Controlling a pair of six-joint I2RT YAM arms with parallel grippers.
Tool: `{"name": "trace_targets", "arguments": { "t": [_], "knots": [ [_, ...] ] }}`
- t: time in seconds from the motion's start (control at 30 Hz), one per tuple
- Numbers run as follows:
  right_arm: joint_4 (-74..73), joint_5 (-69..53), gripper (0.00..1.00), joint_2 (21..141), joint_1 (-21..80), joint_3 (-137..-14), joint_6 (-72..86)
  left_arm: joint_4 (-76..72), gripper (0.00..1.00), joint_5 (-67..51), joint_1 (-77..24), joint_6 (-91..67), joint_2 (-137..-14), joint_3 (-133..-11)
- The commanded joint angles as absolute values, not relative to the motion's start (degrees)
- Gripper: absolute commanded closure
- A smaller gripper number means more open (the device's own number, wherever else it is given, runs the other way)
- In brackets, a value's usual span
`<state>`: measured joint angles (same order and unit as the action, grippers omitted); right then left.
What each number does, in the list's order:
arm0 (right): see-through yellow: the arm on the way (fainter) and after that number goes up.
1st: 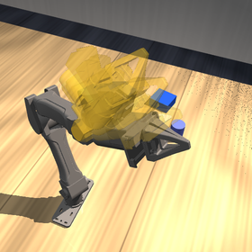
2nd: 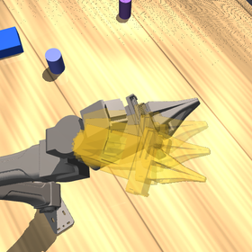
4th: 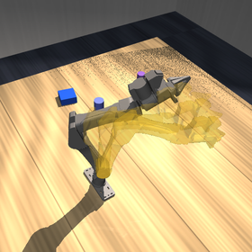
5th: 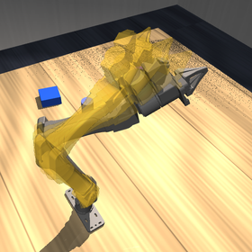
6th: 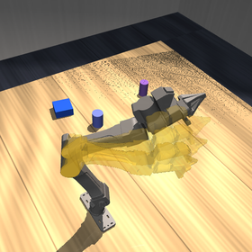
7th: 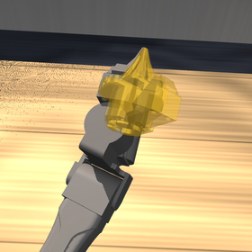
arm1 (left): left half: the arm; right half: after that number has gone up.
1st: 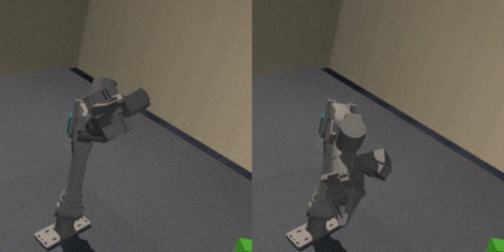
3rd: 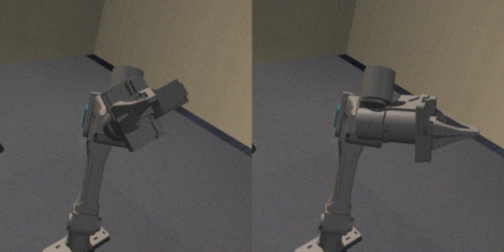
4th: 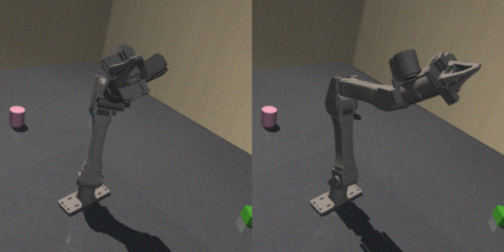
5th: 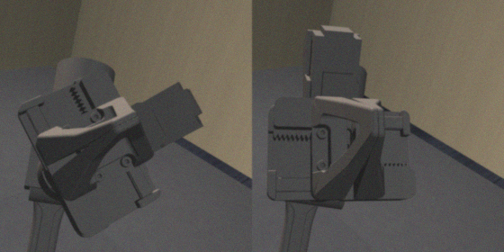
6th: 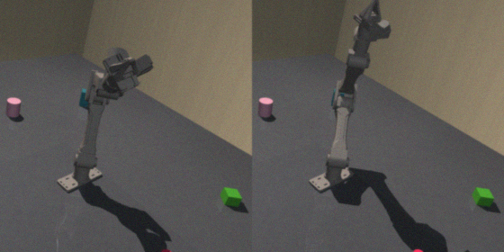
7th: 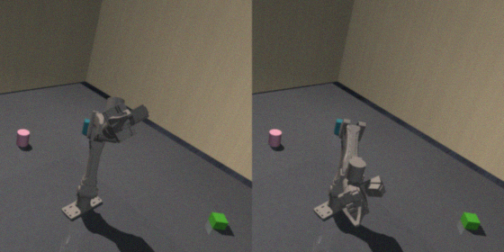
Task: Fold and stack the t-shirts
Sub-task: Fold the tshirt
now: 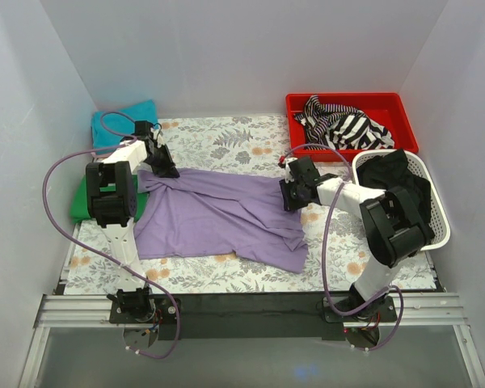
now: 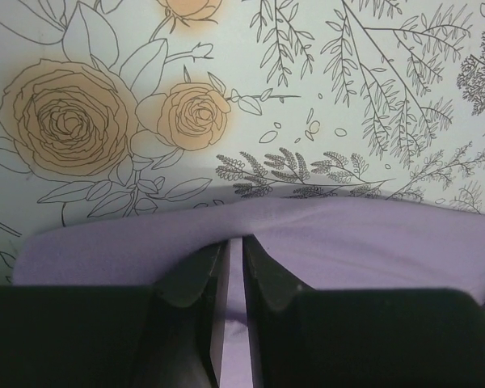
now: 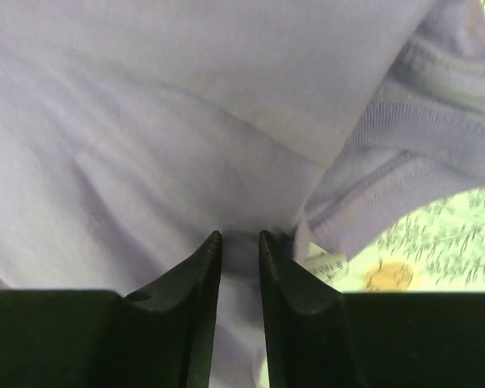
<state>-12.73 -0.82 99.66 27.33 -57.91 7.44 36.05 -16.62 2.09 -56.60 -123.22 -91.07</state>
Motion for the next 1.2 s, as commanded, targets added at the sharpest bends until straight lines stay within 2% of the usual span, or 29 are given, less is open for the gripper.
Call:
{"name": "trace_targets", "arguments": {
  "t": [0.0, 0.13, 0.27, 0.43, 0.57, 0.67, 1.17],
  "knots": [
    [-18.1, 4.4, 0.69, 95.9, 27.9, -54.0, 8.5, 38.3, 0.89, -11.7, 4.0, -53.3, -123.0, -88.4],
    [-17.5, 11.2, 0.66, 92.6, 27.9, -58.7, 7.1, 37.5, 0.85, -17.9, 3.0, -52.8, -122.8, -89.7],
    [-18.8, 13.2, 0.65, 93.8, 26.5, -65.6, 5.8, 34.9, 0.83, -22.1, 2.4, -53.2, -121.1, -87.8],
    [-16.9, 5.5, 0.66, 98.3, 20.6, -68.0, 8.9, 33.9, 0.82, -23.6, 1.8, -52.9, -120.6, -87.2],
    [-10.5, -9.4, 0.67, 99.2, 14.3, -64.7, 14.5, 33.9, 0.82, -24.2, 1.7, -52.8, -120.9, -87.3],
    [-7.6, -15.3, 0.71, 99.4, 13.4, -62.3, 16.5, 34.0, 0.82, -24.0, 1.5, -52.6, -120.9, -87.1],
    [7.5, -24.8, 0.69, 100.6, 12.4, -54.8, 24.3, 34.2, 0.82, -24.6, 1.6, -52.4, -121.7, -87.1]
  ]
}}
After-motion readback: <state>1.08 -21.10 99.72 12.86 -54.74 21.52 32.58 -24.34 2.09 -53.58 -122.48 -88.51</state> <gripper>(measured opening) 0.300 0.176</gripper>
